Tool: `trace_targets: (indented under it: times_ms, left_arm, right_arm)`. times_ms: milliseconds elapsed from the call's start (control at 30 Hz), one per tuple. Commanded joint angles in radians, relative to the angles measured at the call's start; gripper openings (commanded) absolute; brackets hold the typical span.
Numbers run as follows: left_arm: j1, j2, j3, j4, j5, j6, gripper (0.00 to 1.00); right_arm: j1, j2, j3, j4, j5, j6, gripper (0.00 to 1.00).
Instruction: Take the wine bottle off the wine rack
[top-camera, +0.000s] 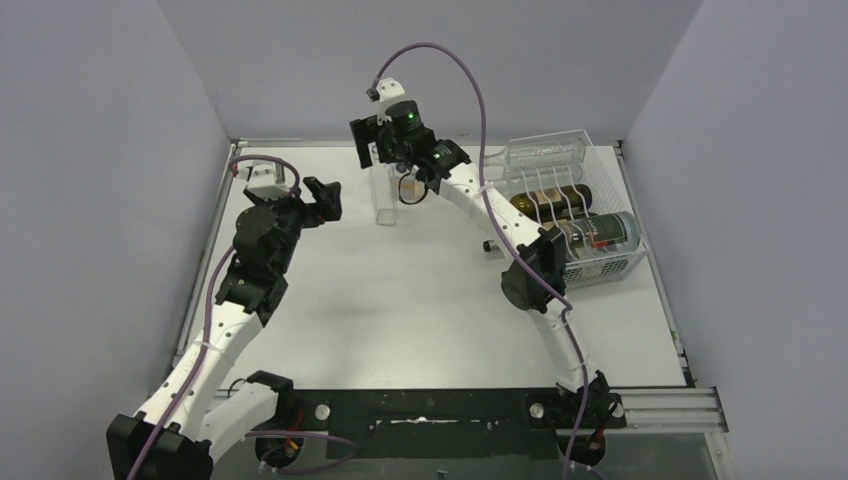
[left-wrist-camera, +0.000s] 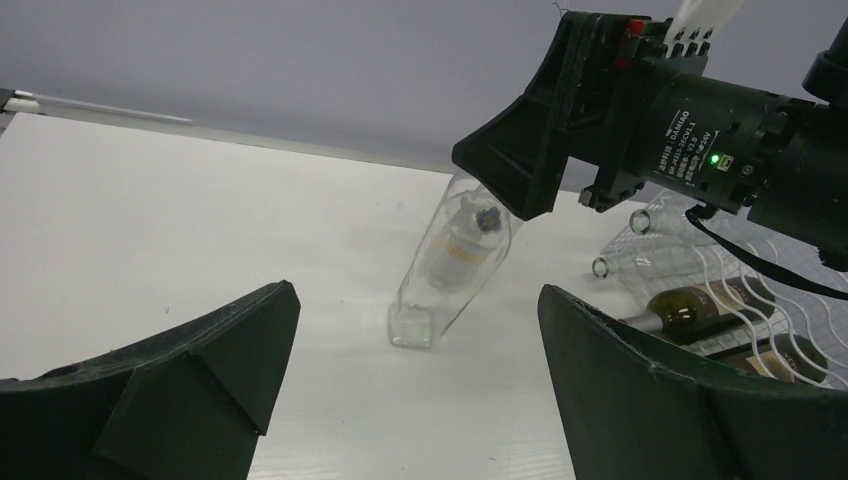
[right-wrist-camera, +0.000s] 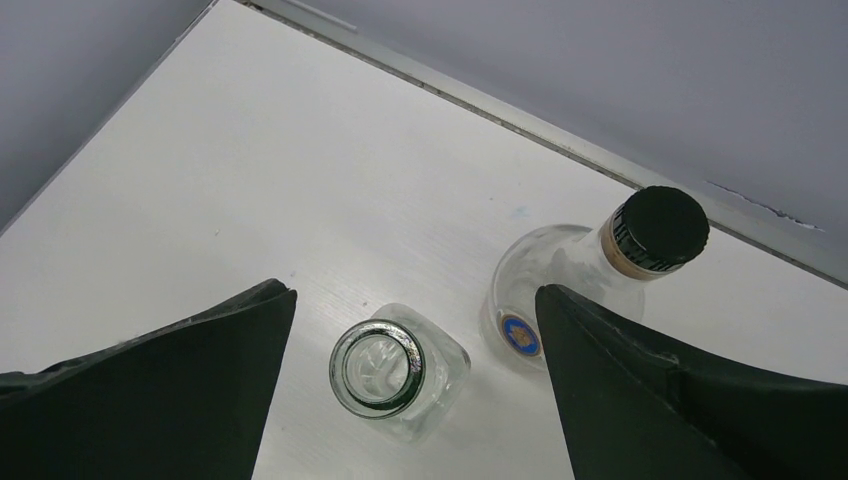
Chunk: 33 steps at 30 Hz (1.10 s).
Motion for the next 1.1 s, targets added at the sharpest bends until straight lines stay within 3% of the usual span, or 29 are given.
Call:
trace_targets:
  times_ms: [0, 400, 633, 867, 1067]
  left_arm:
    - [0.003, -0.011, 0.023, 0.04, 0.007, 0.005, 0.93]
    - [0.0, -0.007, 0.023, 0.041, 0.013, 0.002, 0.93]
    - [-0.002, -0.011, 0.025, 0.041, 0.012, 0.003, 0.92]
    - [-0.007, -0.008, 0.026, 0.039, 0.02, 0.001, 0.92]
    - [-0.015, -0.004, 0.027, 0.039, 0.023, 0.0, 0.93]
  right_arm:
    - [0.011, -0.108, 0.034, -0.013, 0.011, -0.032, 0.97]
    - [0.041, -0.306, -0.082, -0.087, 0.036, -0.073, 0.98]
    - [0.006, -0.507, -0.4, -0.052, 0.086, -0.1, 0.98]
    - [-0.126, -0.712, -0.801, 0.021, 0.088, -0.099, 0.98]
    - [-0.191, -0.789, -0.964, 0.016, 0.202, -0.151, 0.98]
